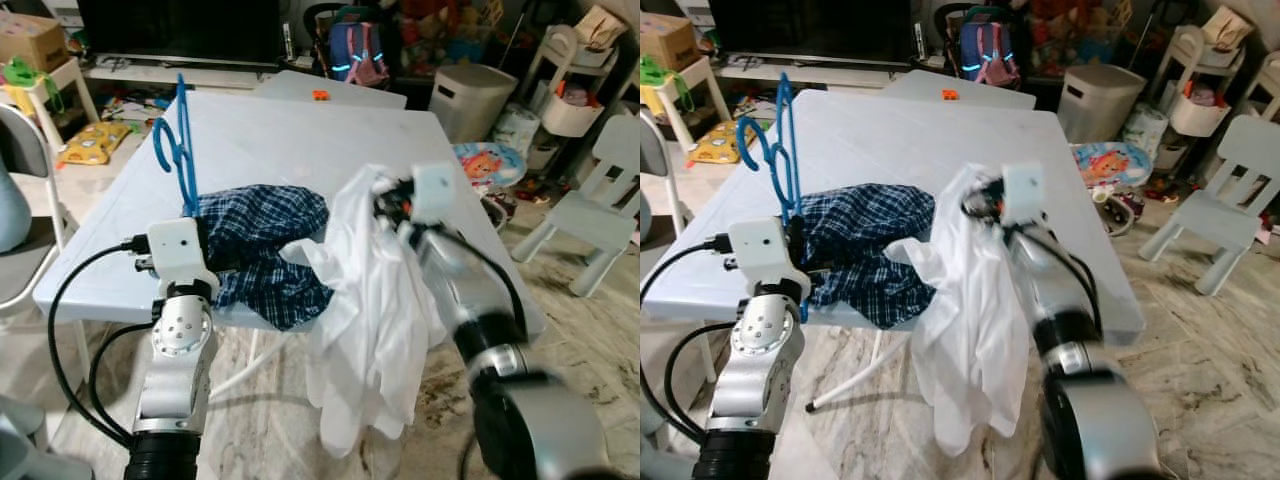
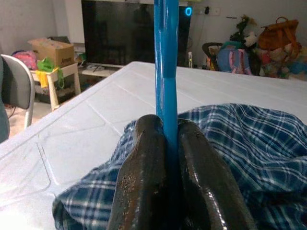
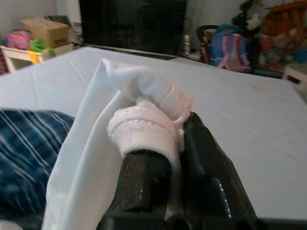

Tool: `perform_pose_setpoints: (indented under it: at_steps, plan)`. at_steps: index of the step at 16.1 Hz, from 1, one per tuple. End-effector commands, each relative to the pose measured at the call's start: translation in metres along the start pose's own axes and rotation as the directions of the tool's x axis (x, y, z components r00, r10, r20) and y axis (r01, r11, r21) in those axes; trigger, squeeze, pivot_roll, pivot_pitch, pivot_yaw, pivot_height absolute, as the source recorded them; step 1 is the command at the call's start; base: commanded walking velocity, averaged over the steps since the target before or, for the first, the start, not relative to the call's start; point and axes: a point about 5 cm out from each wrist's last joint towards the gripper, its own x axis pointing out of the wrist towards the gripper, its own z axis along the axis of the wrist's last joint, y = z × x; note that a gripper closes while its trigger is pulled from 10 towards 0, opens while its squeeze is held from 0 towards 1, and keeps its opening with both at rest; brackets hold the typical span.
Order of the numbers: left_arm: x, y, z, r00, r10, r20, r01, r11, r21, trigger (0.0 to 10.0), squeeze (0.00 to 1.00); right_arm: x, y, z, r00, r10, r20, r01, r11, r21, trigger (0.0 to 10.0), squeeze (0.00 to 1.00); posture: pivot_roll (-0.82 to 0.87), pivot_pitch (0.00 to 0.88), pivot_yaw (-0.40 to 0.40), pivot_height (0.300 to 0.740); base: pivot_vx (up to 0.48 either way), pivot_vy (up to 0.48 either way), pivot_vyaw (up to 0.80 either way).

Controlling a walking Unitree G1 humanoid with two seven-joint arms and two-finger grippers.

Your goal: Hang hanger

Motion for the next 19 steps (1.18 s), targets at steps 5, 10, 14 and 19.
perform_pose_setpoints:
  at_steps: [5,10,14,19]
  plan:
    - [0.002,-0.012,0.006,0.999,-0.027,0.024,0.027,1.000,0.006,10.0,0.00,0.027,-0.009,0.080,0.974,-0.213,0.076,0.195,0.963,0.187,0.0,0.00,0.17,0.000,-0.104,0.740,0.000,0.000,0.00]
    - [-0.005,-0.011,0.004,1.000,-0.012,0.027,0.012,1.000,0.008,10.0,0.00,0.028,0.018,0.053,0.999,-0.017,0.031,0.017,1.000,-0.002,10.0,1.00,0.21,0.000,-0.127,0.740,0.000,0.000,0.00]
    - [-0.005,-0.012,0.000,1.000,-0.025,0.013,0.025,1.000,0.006,10.0,0.00,0.008,0.019,-0.014,0.947,0.185,-0.264,-0.286,0.859,-0.424,10.0,1.00,0.18,0.000,-0.114,0.740,0.000,0.000,0.00]
    - [-0.005,-0.019,-0.003,0.998,-0.058,-0.005,0.058,0.998,-0.002,10.0,0.00,-0.004,-0.023,-0.009,0.918,0.171,-0.358,-0.375,0.673,-0.638,10.0,1.00,0.14,0.000,-0.101,0.740,0.000,0.000,0.00]
